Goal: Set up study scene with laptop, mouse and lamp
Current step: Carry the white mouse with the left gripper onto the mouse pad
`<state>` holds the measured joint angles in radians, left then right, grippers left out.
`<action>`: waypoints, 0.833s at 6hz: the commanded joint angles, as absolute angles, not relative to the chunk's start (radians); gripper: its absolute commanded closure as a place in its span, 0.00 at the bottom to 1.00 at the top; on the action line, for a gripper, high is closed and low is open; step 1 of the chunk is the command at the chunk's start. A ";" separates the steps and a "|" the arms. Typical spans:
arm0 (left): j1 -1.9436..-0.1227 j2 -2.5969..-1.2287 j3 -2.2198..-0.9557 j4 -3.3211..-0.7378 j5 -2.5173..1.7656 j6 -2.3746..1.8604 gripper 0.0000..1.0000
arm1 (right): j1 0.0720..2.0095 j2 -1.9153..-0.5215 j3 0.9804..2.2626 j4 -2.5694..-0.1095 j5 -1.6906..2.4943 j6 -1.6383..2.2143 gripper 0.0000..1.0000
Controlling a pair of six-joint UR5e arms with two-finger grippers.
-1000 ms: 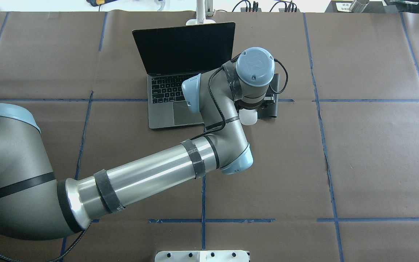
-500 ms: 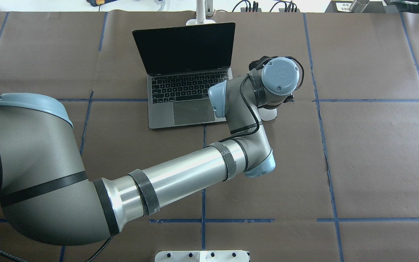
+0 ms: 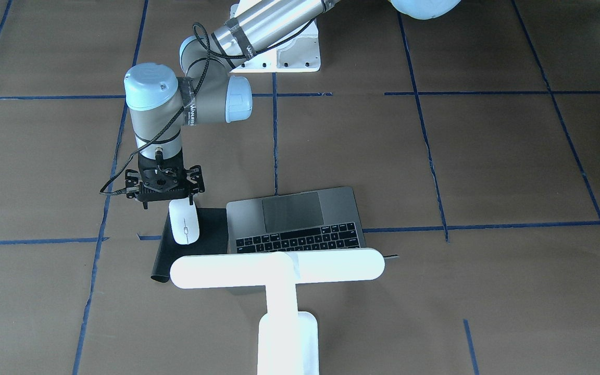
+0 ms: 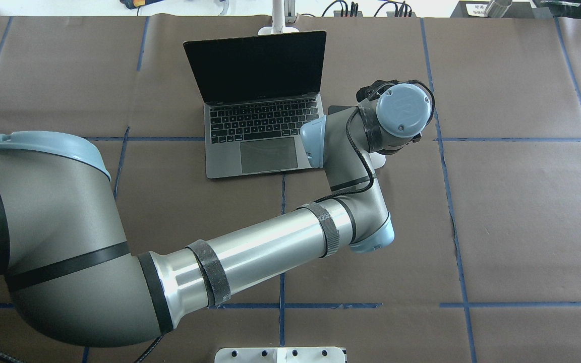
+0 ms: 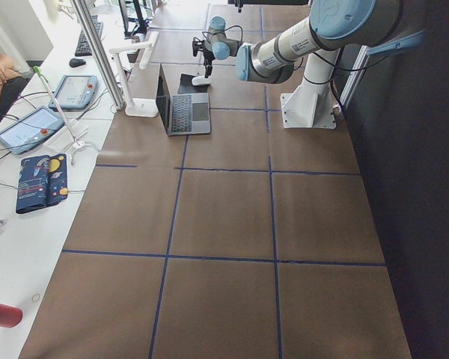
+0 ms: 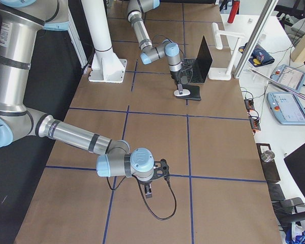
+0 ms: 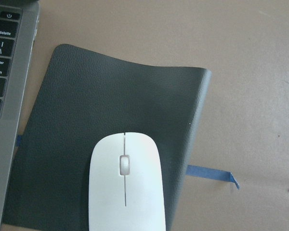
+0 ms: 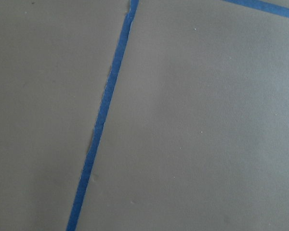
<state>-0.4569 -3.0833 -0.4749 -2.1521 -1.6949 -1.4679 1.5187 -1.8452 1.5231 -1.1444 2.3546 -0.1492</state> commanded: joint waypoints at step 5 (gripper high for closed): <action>-0.512 -2.745 -1.170 -1.698 -1.960 -1.240 0.00 | 1.519 -1.838 1.522 -1.146 2.352 -0.150 0.00</action>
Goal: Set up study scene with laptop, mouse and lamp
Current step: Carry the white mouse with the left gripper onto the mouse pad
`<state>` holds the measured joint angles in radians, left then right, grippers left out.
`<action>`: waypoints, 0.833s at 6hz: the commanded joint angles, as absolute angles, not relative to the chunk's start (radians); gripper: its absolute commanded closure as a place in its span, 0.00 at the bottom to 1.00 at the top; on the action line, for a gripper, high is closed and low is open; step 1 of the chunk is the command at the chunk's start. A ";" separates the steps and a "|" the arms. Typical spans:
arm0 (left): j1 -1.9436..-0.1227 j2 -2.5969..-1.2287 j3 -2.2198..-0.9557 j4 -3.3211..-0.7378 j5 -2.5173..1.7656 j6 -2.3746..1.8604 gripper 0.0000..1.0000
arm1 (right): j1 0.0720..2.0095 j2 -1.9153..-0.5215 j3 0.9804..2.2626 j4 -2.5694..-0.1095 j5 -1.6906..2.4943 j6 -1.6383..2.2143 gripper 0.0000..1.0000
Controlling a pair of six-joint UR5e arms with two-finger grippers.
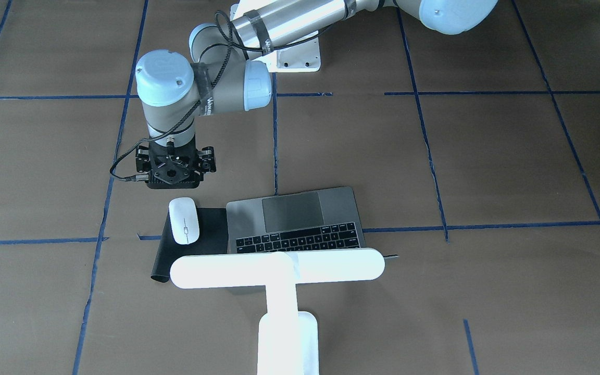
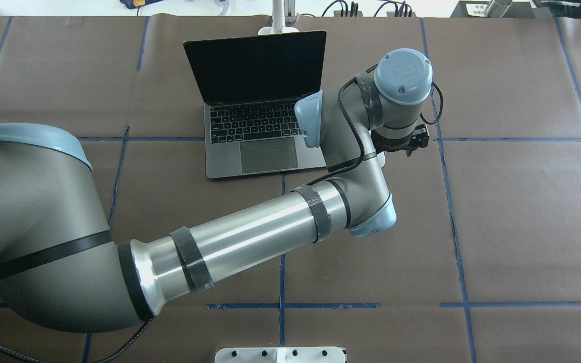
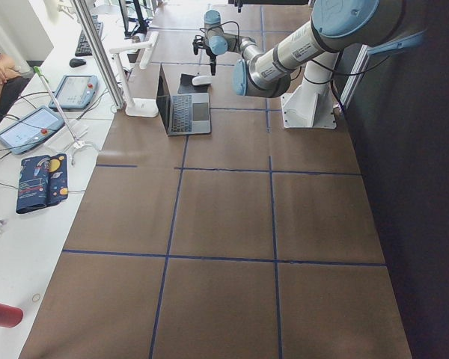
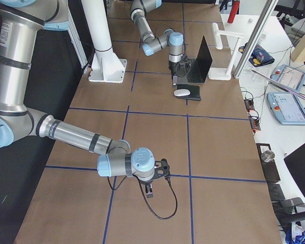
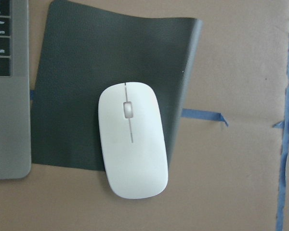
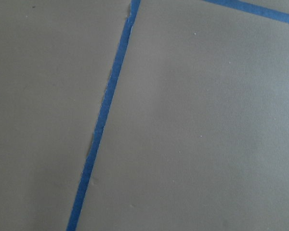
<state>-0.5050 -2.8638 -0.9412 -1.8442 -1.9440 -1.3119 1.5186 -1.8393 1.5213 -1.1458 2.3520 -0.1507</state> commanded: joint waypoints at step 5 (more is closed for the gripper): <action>-0.598 -2.131 -2.002 -1.398 -1.962 -0.782 0.00 | 1.519 -1.838 1.514 -1.147 2.350 -0.152 0.00</action>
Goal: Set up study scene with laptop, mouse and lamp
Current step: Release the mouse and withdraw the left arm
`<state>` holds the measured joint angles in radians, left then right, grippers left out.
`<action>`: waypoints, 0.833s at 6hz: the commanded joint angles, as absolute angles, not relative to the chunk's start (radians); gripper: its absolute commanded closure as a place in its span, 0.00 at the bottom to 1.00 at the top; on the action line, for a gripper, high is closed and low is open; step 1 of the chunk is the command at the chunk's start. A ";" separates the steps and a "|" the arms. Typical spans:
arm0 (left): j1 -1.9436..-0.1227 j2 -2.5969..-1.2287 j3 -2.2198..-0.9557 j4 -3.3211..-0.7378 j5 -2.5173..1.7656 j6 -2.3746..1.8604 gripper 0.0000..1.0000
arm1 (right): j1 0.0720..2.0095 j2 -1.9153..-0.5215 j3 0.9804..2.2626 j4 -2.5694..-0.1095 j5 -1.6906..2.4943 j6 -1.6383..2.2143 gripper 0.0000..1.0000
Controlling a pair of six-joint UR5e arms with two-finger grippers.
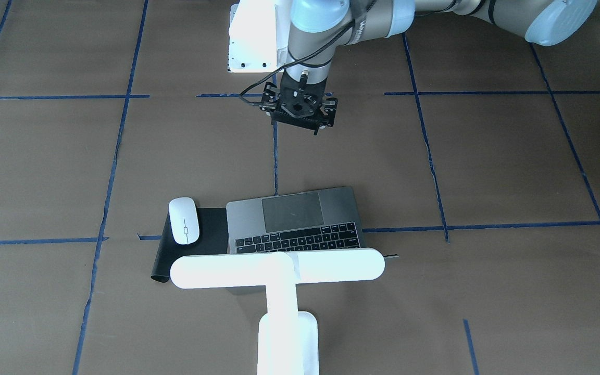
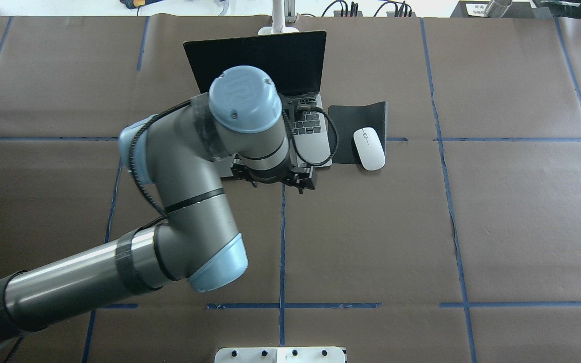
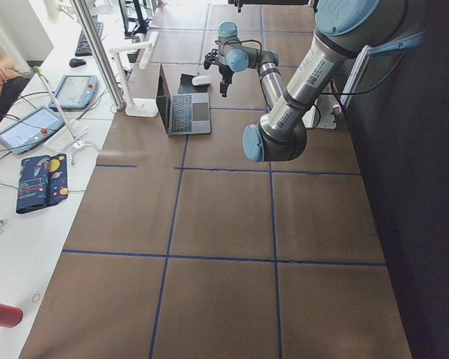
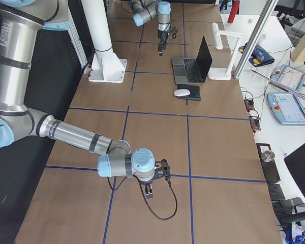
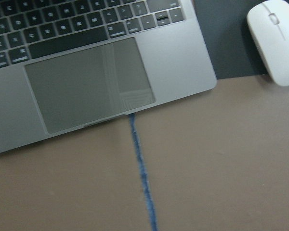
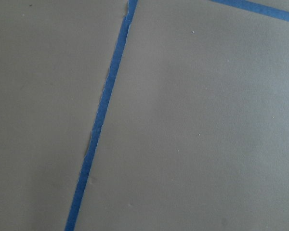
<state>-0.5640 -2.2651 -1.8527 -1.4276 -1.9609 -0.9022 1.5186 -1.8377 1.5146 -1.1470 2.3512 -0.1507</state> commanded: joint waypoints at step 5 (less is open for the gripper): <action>-1.040 -1.659 -2.137 -1.396 -2.190 -0.063 0.00 | 1.519 -1.838 1.512 -1.143 2.355 -0.152 0.00</action>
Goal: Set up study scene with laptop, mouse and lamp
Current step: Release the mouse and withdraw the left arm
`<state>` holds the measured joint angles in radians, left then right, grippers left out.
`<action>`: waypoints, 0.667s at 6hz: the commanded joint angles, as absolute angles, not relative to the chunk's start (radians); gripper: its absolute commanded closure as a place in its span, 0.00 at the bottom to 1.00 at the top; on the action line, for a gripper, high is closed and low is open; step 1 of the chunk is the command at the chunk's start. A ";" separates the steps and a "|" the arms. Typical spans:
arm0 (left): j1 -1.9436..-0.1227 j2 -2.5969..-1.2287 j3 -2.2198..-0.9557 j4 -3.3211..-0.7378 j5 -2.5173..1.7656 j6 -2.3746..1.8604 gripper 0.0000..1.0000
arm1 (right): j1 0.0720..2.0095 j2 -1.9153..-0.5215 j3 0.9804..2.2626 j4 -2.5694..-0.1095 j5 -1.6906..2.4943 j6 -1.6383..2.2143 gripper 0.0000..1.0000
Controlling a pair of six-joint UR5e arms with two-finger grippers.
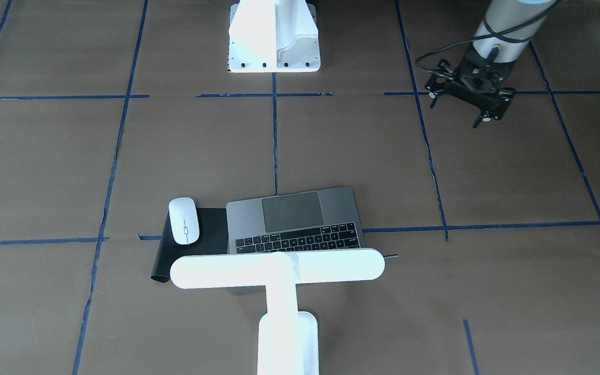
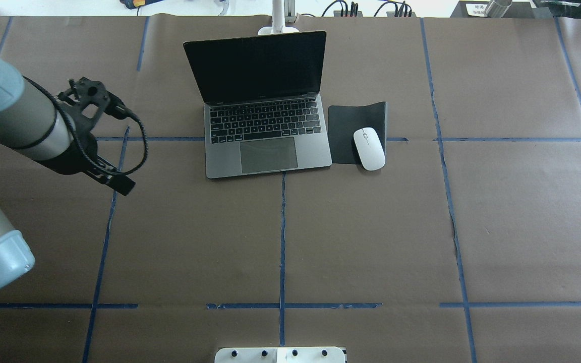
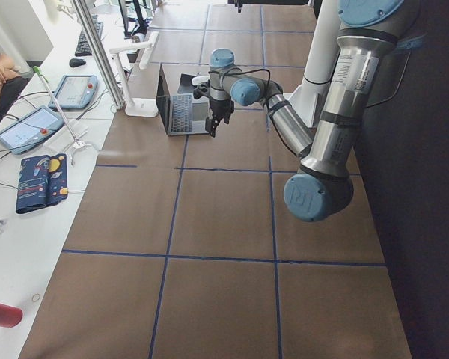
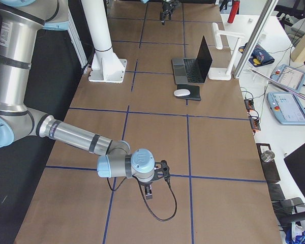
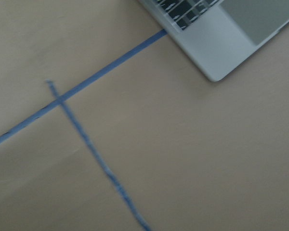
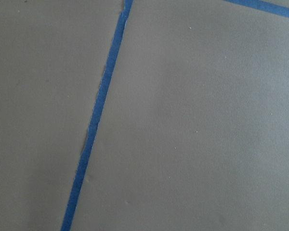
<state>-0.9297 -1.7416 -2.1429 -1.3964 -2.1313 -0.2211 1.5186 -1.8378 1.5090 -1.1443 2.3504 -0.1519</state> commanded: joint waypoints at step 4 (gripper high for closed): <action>-1.458 -1.508 -1.871 -1.401 -2.308 0.413 0.00 | 1.506 -1.848 1.783 -1.479 2.364 -0.138 0.00</action>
<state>-1.3526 -1.5197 -1.9646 -1.4049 -2.2726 0.2767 1.5093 -1.8418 1.6768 -1.3447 2.3669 -0.1359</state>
